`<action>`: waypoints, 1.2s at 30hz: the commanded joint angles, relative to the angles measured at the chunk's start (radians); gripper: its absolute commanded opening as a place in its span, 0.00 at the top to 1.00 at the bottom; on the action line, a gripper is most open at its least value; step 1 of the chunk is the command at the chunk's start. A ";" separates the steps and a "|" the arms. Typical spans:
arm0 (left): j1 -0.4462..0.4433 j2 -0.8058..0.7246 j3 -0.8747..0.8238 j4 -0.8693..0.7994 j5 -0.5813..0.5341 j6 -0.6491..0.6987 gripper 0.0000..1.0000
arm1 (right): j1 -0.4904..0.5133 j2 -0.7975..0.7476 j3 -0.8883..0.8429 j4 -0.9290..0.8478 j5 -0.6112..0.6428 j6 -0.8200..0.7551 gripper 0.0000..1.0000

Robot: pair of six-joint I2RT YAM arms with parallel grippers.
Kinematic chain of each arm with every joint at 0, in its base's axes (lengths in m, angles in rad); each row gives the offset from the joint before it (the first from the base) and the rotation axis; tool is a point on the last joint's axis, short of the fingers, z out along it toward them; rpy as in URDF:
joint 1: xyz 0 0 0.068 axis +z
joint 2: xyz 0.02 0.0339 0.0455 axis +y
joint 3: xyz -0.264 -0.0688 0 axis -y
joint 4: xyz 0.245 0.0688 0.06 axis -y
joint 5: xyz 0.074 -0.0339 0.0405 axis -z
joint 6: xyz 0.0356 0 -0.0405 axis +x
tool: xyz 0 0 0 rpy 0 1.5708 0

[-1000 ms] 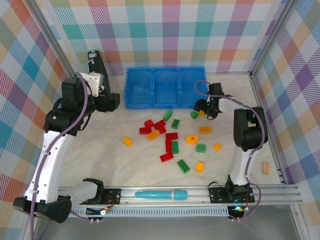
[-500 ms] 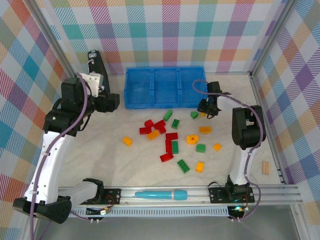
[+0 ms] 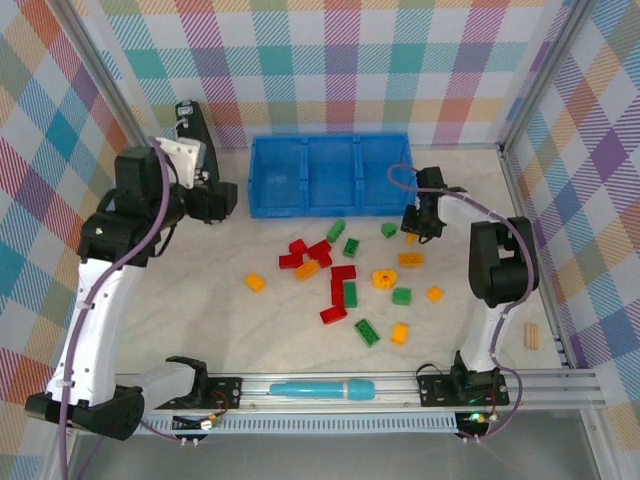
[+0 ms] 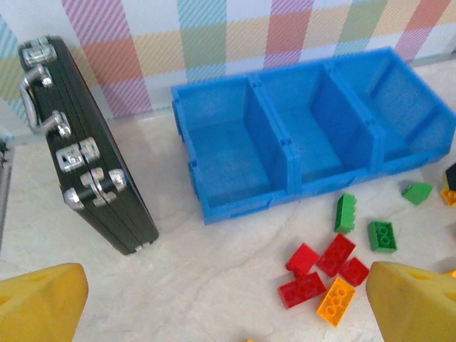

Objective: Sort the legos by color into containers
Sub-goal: Pick up the lego from the middle-right of the table, then place the lego in the container.

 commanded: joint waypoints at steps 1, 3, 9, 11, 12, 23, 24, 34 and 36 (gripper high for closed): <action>-0.022 0.002 0.129 -0.051 -0.035 0.023 0.00 | 0.008 -0.099 -0.004 -0.070 0.001 -0.028 0.65; -0.032 -0.020 0.100 -0.011 -0.059 0.038 0.00 | 0.008 -0.143 0.003 -0.077 -0.009 -0.037 0.66; -0.082 -0.081 -0.008 0.075 -0.068 0.075 0.00 | 0.010 -0.245 0.084 -0.117 -0.029 -0.085 0.66; -0.096 -0.090 -0.017 0.103 -0.037 0.106 0.00 | 0.012 -0.260 0.115 -0.113 -0.051 -0.096 0.66; -0.096 -0.094 -0.020 0.128 -0.011 0.125 0.00 | 0.014 -0.262 0.136 -0.112 -0.060 -0.101 0.66; 0.010 -0.345 -0.306 0.557 0.280 0.056 0.00 | 0.084 -0.151 0.352 -0.135 -0.038 -0.134 0.66; 0.010 -0.365 -0.333 0.578 0.269 0.051 0.00 | 0.089 -0.124 0.372 -0.133 -0.039 -0.133 0.66; 0.010 -0.297 -0.278 0.498 0.293 0.035 0.00 | 0.115 0.135 0.606 -0.186 0.020 -0.205 0.64; 0.010 -0.264 -0.249 0.466 0.315 0.033 0.00 | 0.114 0.176 0.630 -0.186 0.018 -0.212 0.62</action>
